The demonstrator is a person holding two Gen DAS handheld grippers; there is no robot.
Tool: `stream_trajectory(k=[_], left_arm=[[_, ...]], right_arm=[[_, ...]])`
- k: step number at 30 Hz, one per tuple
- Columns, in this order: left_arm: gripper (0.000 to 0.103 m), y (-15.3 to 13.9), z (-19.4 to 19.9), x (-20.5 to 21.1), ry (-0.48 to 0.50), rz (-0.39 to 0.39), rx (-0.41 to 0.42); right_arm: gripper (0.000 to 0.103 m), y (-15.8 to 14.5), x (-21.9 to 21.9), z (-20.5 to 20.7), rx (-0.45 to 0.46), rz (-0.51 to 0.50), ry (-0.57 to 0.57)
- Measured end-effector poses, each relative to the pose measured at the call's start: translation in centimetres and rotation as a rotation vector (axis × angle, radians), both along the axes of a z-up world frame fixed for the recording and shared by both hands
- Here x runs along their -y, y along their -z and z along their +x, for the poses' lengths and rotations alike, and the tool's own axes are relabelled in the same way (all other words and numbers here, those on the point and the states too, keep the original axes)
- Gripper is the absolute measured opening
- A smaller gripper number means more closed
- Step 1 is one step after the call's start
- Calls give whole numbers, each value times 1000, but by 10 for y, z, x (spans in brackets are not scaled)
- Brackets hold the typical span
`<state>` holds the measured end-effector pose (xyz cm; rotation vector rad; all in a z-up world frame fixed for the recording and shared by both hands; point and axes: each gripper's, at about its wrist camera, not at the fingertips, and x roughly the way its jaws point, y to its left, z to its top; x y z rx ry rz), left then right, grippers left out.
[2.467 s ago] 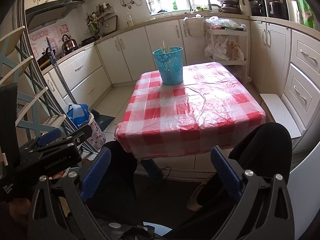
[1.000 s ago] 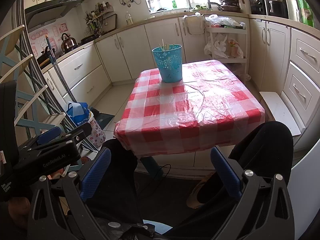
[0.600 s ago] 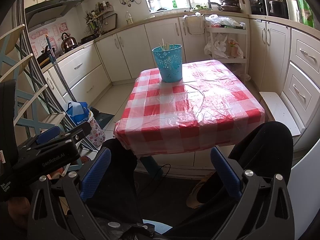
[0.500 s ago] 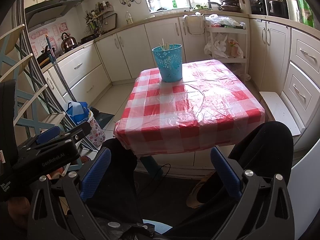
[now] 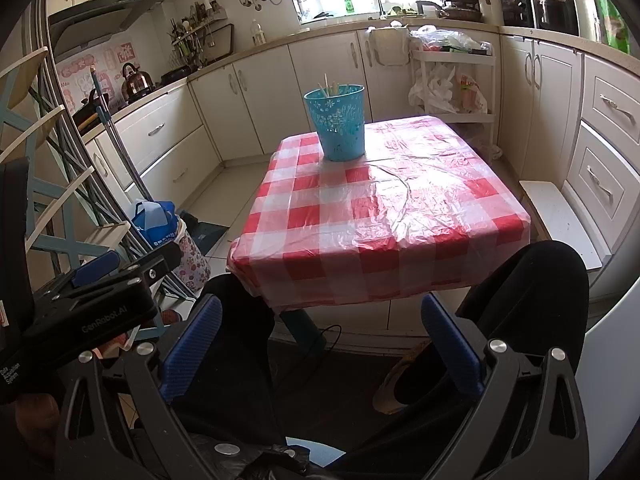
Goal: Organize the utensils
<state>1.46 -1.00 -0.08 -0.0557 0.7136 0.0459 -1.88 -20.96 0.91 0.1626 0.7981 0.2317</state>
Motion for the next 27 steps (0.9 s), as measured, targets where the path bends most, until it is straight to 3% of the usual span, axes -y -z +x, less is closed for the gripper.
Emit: stream_trajectory(k=[27], left_arm=[[95, 4, -2, 2, 8, -11, -10]], right_arm=[[96, 3, -1, -5, -10, 2, -1]])
